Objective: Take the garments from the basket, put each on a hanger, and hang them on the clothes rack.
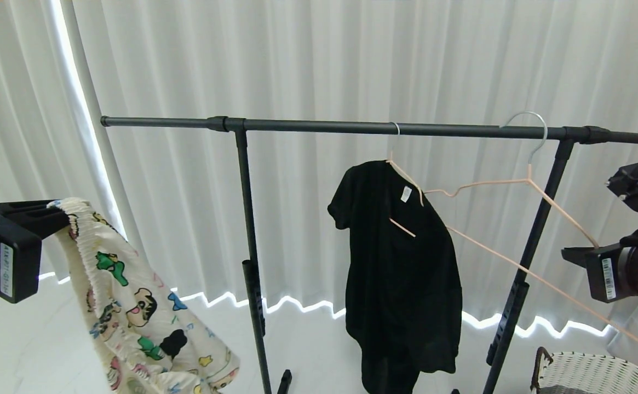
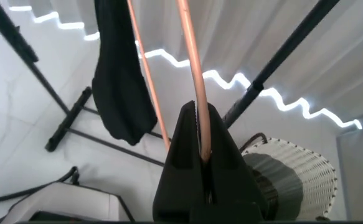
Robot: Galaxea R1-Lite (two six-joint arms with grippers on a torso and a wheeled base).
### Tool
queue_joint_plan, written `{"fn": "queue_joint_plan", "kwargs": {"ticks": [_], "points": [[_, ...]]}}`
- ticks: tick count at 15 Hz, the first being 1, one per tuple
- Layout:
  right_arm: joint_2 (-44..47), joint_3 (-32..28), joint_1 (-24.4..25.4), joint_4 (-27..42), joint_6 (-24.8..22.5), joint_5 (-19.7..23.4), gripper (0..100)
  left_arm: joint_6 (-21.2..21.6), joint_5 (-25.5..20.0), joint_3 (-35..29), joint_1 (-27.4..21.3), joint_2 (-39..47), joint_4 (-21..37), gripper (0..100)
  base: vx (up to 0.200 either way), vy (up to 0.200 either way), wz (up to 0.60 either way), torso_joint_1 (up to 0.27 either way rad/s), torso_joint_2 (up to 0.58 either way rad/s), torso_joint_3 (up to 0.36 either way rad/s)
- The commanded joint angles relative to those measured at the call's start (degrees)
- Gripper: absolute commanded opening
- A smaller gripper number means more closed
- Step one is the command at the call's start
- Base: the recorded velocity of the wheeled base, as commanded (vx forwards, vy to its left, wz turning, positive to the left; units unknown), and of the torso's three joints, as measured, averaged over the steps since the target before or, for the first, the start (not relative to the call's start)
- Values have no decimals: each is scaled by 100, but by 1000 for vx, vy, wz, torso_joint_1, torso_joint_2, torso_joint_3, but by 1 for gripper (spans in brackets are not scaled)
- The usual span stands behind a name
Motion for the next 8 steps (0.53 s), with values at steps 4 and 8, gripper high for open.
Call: {"fn": "queue_joint_plan", "kwargs": {"ticks": [4, 8], "points": [[-536, 88, -396, -4, 21, -199, 0, -1, -38, 281, -5, 13, -514, 0, 0, 0, 0, 0, 0, 0], [-923, 79, -370, -277, -14, 170, 0, -10, -170, 404, -23, 66, -611, 0, 0, 0, 0, 0, 0, 0]]}}
